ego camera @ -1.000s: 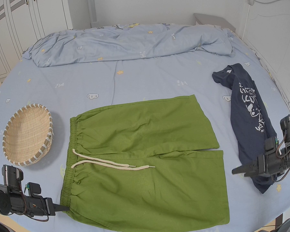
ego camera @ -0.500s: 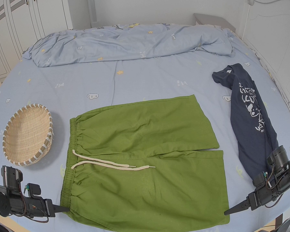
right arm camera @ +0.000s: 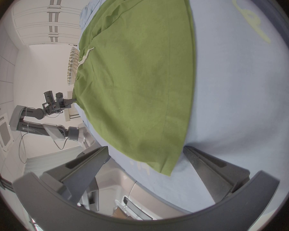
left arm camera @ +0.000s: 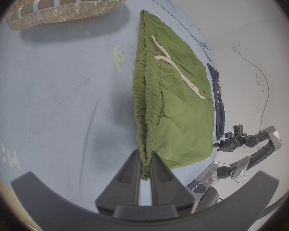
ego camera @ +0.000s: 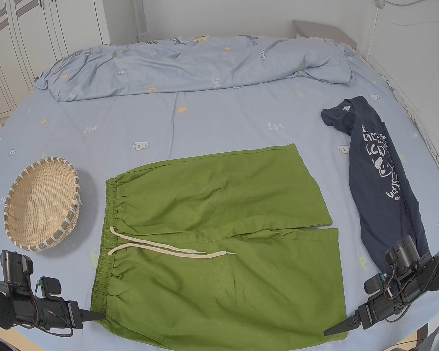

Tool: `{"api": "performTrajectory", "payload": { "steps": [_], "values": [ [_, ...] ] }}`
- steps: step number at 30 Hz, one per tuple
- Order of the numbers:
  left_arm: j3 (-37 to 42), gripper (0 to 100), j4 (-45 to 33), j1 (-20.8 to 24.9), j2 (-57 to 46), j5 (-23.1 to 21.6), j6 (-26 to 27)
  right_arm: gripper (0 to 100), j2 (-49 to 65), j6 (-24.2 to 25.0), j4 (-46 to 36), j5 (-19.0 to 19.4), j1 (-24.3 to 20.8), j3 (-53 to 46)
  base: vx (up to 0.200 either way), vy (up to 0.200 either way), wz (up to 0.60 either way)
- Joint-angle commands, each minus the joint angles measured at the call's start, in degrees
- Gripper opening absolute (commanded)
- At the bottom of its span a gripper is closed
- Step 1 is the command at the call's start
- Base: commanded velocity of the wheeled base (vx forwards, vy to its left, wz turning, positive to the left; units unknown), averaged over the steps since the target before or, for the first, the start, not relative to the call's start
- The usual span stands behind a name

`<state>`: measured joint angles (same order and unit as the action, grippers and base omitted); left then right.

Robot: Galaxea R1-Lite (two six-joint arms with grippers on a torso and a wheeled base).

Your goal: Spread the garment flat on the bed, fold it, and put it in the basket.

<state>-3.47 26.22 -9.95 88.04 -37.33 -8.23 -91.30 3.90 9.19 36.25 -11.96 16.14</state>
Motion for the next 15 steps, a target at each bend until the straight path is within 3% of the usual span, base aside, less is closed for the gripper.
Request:
{"api": "performTrajectory", "payload": {
  "steps": [1, 15],
  "values": [
    [-0.04, 0, 0.15, 0.02, 0.03, -0.03, -0.03, 100, -1.78, 0.32, -0.4, 1.98, -0.43, -0.5, 0.0, 0.0, 0.0],
    [-0.04, 0, 0.06, 0.02, -0.33, -0.03, -0.12, 100, -1.87, 0.32, -0.14, 3.91, -0.52, -0.5, 0.0, 0.0, 0.0]
  ]
}}
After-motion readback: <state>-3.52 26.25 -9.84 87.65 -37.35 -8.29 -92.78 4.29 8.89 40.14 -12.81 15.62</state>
